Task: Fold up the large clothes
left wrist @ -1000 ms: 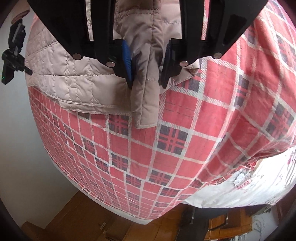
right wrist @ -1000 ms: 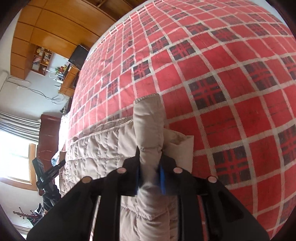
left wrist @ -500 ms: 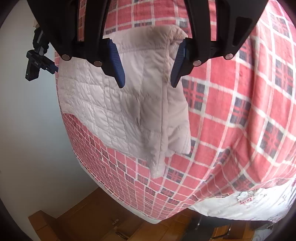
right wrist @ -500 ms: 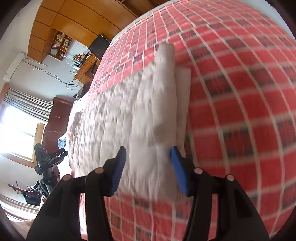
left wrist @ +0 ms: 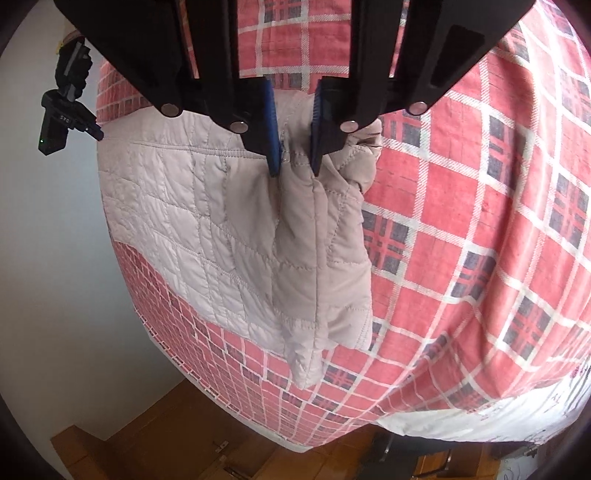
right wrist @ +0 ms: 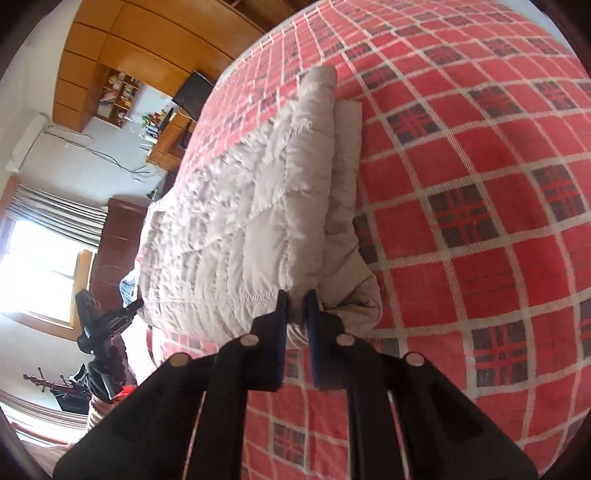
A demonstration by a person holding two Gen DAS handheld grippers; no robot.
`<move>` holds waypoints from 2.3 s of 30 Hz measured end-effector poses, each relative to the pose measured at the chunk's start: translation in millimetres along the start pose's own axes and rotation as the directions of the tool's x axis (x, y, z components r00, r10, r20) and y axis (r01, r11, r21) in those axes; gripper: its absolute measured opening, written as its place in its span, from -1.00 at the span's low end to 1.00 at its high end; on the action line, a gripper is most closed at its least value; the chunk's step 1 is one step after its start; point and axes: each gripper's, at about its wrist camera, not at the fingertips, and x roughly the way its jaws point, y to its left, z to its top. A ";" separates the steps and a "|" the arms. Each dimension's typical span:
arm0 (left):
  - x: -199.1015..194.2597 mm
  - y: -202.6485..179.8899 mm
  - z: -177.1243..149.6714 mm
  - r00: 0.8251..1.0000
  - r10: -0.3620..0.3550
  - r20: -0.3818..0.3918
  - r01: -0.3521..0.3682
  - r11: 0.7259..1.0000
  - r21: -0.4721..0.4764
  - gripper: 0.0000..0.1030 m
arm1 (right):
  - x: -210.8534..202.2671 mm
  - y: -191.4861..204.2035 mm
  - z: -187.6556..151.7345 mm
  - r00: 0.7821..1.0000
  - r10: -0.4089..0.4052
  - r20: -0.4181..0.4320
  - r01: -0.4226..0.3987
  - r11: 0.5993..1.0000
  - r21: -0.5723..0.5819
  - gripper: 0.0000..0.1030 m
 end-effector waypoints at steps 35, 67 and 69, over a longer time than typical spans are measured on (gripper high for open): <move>9.2 12.5 -2.6 0.999 0.030 -0.044 -0.029 0.999 0.021 -0.53 | 25.4 -22.1 2.6 0.991 -0.086 -0.105 0.083 0.996 -0.031 -0.52; 83.3 11.7 60.0 0.974 -0.208 -0.094 0.201 0.976 -0.080 -0.20 | 66.0 -24.1 53.1 0.988 0.118 -0.103 -0.118 0.993 0.002 -0.26; 74.5 4.0 55.5 0.976 -0.200 -0.082 0.197 0.979 -0.048 -0.43 | 58.0 -13.9 53.7 0.985 0.153 -0.081 -0.152 0.988 0.012 -0.48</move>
